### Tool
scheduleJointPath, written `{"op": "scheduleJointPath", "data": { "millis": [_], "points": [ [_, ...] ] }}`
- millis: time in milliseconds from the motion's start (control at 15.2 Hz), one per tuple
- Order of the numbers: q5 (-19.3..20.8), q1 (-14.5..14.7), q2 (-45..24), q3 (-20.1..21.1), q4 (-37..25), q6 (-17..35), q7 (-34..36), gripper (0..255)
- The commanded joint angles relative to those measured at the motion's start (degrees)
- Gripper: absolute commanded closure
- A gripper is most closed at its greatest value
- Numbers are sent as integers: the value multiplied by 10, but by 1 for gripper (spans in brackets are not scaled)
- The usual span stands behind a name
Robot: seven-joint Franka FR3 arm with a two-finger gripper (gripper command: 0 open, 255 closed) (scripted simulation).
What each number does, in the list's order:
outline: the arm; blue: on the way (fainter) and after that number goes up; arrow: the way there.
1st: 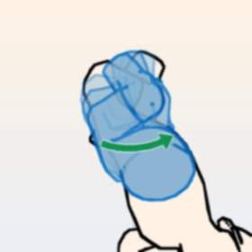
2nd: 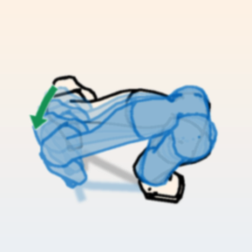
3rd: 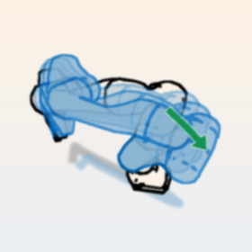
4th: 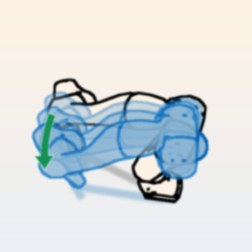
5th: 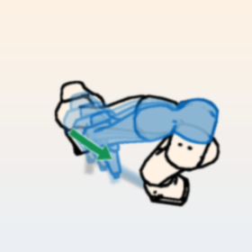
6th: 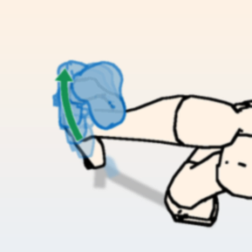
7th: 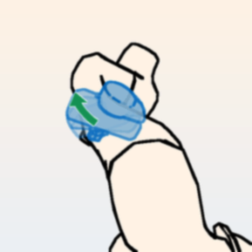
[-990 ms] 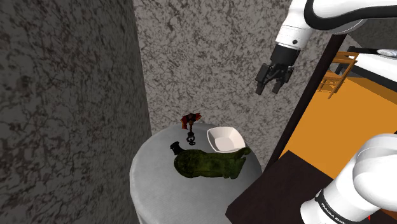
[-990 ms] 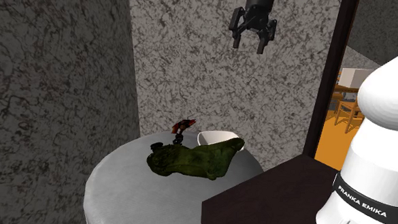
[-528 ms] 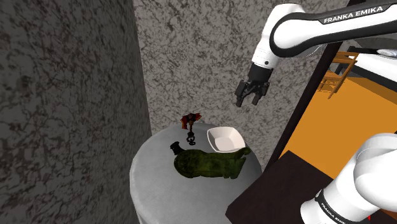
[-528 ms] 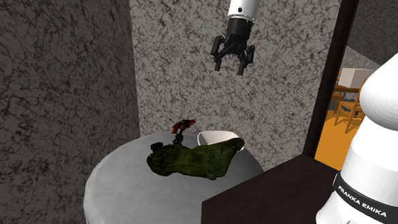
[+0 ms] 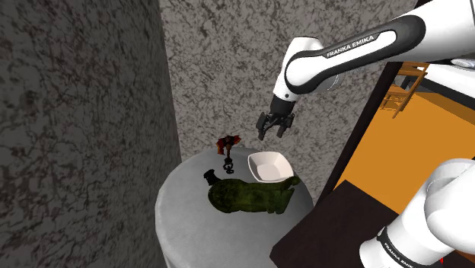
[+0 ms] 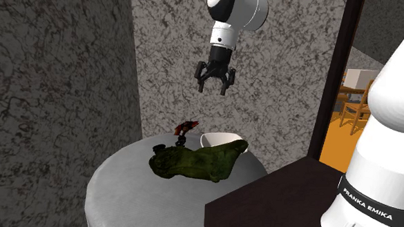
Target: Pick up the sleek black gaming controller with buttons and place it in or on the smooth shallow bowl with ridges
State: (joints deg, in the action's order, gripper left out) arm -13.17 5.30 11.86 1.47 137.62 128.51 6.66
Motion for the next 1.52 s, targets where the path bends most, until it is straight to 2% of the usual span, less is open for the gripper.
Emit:
{"op": "scheduleJointPath", "data": {
  "millis": [0,726,1122,1452],
  "points": [
    [-9,5,-43,4,-10,35,-5,0],
    [-40,25,-289,24,-146,148,-26,0],
    [-42,35,-423,33,-257,174,-26,0],
    [-36,46,-537,36,-372,175,-21,0]
  ]
}}
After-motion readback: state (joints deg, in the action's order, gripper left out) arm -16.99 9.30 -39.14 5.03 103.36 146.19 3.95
